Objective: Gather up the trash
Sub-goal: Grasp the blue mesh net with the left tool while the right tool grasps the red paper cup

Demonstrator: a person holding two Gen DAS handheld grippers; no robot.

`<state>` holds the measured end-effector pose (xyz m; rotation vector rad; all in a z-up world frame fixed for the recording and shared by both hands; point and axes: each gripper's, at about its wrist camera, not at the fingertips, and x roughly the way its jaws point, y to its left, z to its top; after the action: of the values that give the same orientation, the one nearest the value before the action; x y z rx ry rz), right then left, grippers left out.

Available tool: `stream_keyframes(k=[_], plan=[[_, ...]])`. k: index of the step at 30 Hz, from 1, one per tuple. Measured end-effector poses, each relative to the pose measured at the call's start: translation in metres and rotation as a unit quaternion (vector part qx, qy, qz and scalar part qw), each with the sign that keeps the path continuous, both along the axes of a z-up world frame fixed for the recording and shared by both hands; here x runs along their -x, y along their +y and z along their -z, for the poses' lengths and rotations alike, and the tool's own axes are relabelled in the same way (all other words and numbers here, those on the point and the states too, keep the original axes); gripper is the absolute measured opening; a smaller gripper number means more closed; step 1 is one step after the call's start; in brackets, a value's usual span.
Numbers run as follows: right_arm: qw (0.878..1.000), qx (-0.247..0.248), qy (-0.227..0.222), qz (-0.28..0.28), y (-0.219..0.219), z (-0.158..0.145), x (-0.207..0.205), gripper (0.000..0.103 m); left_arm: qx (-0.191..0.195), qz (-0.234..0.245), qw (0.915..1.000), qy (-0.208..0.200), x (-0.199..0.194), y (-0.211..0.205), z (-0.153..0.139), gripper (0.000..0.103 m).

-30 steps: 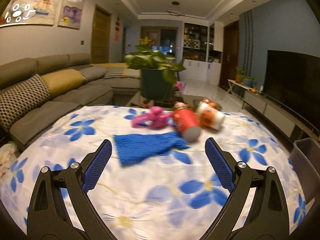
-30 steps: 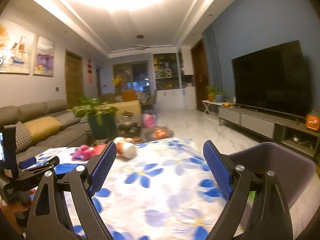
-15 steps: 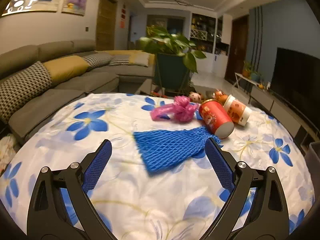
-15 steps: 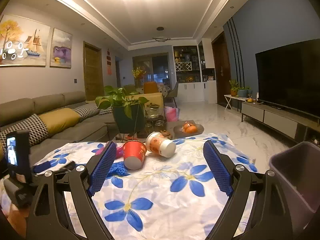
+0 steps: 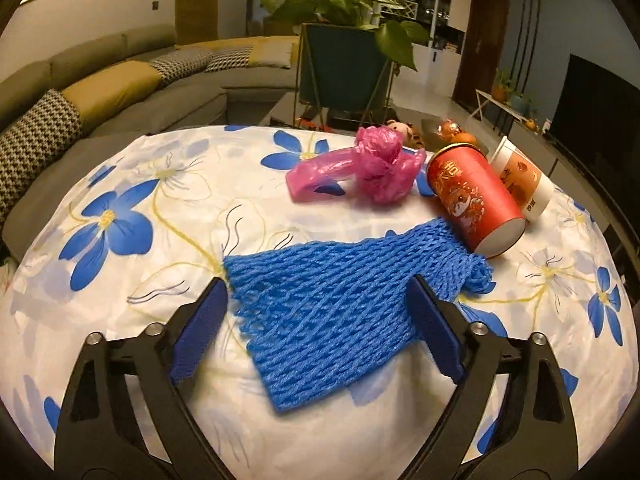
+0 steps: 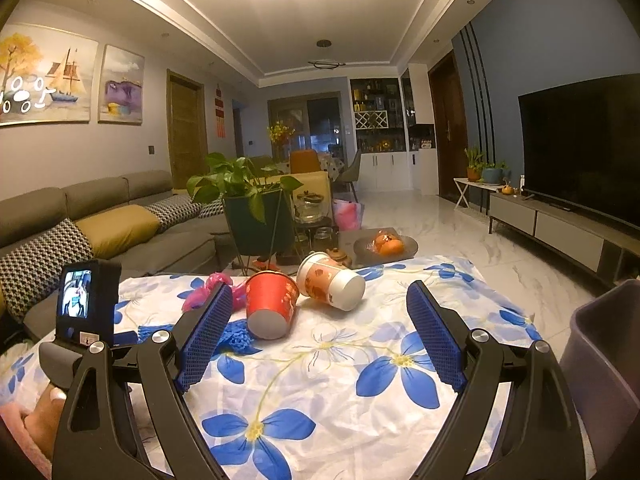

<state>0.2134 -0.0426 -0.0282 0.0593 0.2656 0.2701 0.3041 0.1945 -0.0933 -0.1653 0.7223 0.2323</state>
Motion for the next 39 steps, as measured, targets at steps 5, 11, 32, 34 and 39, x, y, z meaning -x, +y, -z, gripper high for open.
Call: stream_keyframes(k=[5,11,32,34,39], plan=[[1.0,0.003,0.009,-0.005,0.008,0.005,-0.006,0.086,0.005,0.03,0.9995,0.003,-0.001,-0.006,0.005,0.047],[1.0,0.011,0.015,-0.009,0.015,0.007,-0.007,0.086,0.032,0.056,0.9979,-0.009,0.005,-0.005,0.002,0.011],[0.997,0.049,0.06,-0.016,0.08,0.029,-0.098,0.086,0.014,-0.03,0.9857,-0.165,0.046,0.039,-0.071,0.01],[0.996,0.045,0.078,-0.017,0.083,0.035,-0.11,0.086,0.009,-0.035,0.9861,-0.162,0.038,0.039,-0.067,0.01],[0.993,0.042,0.108,-0.024,0.094,0.044,-0.134,0.086,0.005,-0.044,0.9869,-0.155,0.028,0.047,-0.057,0.01]])
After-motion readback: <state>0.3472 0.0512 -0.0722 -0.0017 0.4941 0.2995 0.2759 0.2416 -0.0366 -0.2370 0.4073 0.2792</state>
